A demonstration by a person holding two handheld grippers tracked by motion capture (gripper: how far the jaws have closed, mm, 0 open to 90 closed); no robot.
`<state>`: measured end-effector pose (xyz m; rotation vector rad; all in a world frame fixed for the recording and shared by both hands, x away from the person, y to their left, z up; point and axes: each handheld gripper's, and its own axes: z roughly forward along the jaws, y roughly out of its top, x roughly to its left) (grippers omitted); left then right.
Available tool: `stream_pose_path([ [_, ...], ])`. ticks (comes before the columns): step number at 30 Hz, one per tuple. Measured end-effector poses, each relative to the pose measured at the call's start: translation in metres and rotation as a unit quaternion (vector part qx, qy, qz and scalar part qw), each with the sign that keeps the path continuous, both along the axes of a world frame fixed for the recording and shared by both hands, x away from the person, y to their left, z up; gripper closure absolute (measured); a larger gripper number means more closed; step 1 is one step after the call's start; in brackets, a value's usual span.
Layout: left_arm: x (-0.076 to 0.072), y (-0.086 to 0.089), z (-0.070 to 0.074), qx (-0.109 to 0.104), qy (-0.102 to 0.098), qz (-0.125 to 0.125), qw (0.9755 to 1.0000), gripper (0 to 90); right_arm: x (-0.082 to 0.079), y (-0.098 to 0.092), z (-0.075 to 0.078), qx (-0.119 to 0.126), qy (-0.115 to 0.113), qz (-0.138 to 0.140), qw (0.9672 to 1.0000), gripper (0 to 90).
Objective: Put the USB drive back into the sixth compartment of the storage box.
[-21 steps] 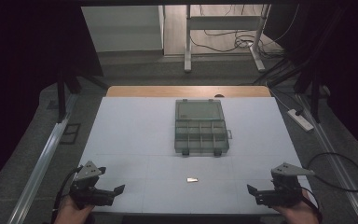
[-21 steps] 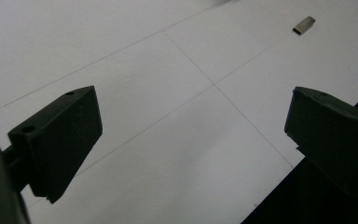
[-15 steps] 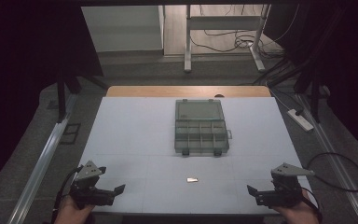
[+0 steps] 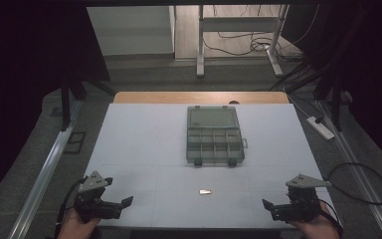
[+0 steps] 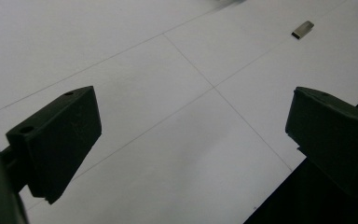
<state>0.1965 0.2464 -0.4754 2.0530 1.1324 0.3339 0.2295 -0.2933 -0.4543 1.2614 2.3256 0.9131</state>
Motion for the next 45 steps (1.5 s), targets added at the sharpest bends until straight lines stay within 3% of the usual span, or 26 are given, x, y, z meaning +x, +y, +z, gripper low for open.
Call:
stream_pose_path([
  [27,0.001,0.000,0.000,-0.002,0.004,0.004,1.0000,3.3,0.007,0.015,0.002,0.008,-0.009,0.052,0.9986,0.0],
  [45,0.001,0.001,0.000,-0.003,0.006,0.004,1.0000,3.3,0.014,0.031,0.005,0.015,-0.017,0.093,0.9954,0.0],
])
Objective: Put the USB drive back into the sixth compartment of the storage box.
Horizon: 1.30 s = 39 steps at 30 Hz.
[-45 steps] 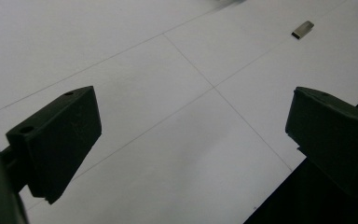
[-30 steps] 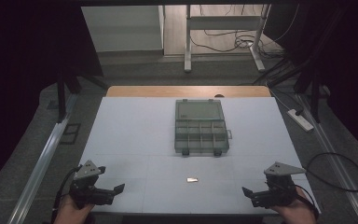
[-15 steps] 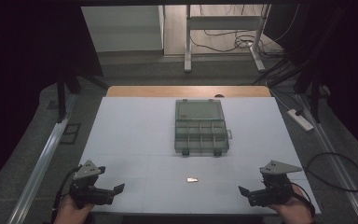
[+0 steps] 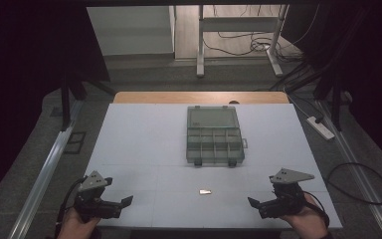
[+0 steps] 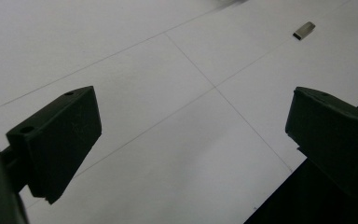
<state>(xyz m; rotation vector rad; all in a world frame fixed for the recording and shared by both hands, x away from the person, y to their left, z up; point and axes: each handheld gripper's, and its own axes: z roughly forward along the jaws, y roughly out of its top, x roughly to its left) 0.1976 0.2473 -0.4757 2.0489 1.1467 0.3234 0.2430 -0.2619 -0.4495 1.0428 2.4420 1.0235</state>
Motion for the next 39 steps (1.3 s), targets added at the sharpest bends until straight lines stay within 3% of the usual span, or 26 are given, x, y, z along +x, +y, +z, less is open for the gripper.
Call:
stream_pose_path([
  [39,0.001,-0.001,-0.001,0.006,0.006,0.004,1.0000,3.7,0.018,0.028,-0.008,-0.014,0.020,0.039,0.9989,0.0],
])
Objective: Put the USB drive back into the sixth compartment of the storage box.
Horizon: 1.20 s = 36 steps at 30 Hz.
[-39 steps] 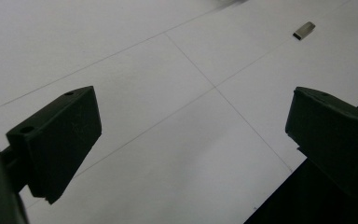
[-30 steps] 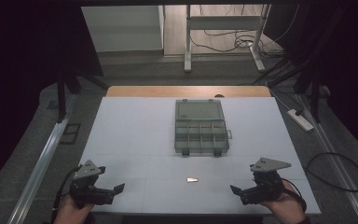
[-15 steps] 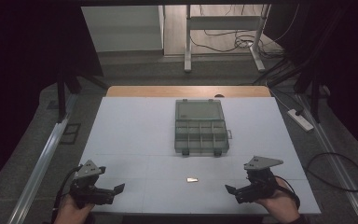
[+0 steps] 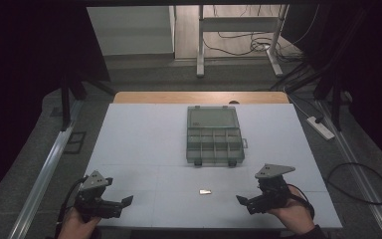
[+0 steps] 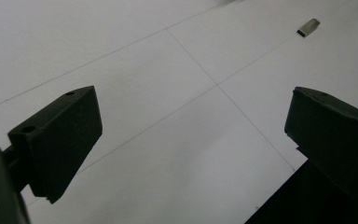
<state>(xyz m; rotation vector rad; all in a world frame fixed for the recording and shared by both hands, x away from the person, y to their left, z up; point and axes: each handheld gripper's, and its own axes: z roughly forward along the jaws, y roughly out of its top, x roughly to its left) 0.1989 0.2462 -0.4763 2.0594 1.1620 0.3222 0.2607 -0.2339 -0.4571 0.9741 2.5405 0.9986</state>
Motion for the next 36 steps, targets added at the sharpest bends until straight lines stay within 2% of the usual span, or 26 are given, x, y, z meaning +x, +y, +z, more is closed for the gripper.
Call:
stream_pose_path([
  [36,0.000,0.000,0.000,0.003,0.000,0.003,1.0000,4.1,0.016,0.043,-0.007,-0.023,0.016,0.046,0.9986,0.0],
])
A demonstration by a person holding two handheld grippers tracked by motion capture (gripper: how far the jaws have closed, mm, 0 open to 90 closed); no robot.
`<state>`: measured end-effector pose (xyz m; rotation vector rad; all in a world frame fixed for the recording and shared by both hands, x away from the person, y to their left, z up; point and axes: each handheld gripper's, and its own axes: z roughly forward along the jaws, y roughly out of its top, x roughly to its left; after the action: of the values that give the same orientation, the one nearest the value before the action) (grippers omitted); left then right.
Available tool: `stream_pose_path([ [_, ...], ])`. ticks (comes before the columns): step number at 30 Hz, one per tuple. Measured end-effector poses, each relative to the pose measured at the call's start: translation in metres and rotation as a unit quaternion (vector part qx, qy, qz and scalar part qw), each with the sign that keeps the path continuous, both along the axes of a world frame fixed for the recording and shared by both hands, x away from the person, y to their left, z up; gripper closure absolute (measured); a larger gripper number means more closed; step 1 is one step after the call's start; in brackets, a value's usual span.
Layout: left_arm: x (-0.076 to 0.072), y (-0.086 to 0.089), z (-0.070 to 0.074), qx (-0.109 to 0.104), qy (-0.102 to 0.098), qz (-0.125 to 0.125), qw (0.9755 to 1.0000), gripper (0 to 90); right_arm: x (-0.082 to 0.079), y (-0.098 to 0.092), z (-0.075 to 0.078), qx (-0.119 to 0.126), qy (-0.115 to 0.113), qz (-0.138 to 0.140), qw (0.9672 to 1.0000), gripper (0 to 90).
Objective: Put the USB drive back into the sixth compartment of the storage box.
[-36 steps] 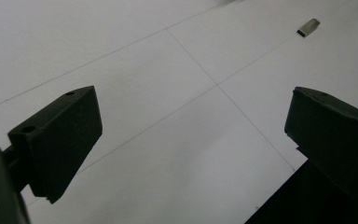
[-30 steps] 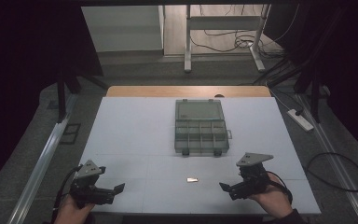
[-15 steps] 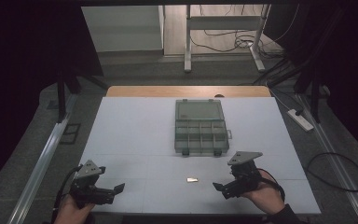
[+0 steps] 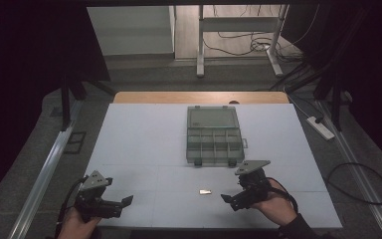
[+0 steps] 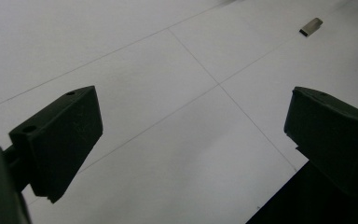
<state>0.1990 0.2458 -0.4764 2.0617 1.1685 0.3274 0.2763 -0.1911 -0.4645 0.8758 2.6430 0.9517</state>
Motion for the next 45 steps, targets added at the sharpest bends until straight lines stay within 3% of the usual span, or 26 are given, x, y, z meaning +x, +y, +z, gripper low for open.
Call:
stream_pose_path([
  [18,0.000,0.000,0.000,0.002,0.000,0.001,1.0000,4.0,0.008,0.017,-0.002,-0.007,0.007,0.010,0.9999,0.0],
  [22,0.000,0.000,0.000,0.002,0.000,0.001,1.0000,4.0,0.010,0.022,-0.002,-0.003,0.022,0.005,0.9997,0.0],
  [45,0.001,-0.001,0.000,0.004,0.000,0.000,1.0000,4.0,0.018,0.047,-0.009,-0.033,0.042,0.020,0.9984,0.0],
])
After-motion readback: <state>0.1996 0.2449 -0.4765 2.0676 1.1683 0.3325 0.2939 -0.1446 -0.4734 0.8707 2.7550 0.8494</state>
